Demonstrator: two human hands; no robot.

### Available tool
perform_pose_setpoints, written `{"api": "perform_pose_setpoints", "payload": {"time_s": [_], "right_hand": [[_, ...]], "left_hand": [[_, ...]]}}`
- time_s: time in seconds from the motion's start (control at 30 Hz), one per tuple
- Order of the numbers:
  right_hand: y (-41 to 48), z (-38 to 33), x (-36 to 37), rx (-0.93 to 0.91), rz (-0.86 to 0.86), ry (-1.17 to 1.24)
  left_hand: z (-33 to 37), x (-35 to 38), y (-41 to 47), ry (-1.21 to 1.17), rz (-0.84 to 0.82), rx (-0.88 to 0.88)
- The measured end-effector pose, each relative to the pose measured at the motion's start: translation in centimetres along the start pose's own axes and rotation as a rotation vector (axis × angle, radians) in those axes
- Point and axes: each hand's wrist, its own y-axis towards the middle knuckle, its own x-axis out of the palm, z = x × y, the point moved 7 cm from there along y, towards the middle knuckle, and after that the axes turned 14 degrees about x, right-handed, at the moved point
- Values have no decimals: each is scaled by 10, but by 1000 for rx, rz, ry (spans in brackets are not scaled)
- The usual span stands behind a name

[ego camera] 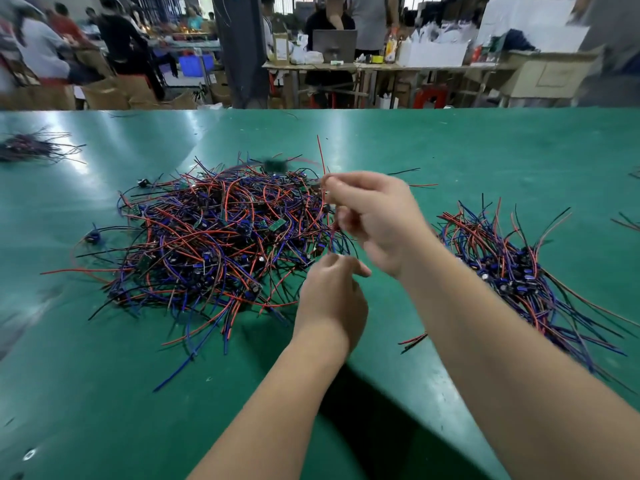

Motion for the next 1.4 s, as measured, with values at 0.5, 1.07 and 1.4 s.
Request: {"api": "perform_pose_setpoints", "payload": {"time_s": [0.5, 1.07, 1.4], "right_hand": [[-54, 77, -58, 364, -82, 136], [-53, 72, -76, 190, 94, -76], [-47, 74, -87, 224, 36, -103]], "left_hand": [[6, -16, 3, -973, 318, -83], [8, 18, -11, -444, -219, -36], [10, 16, -14, -681, -116, -217]]}}
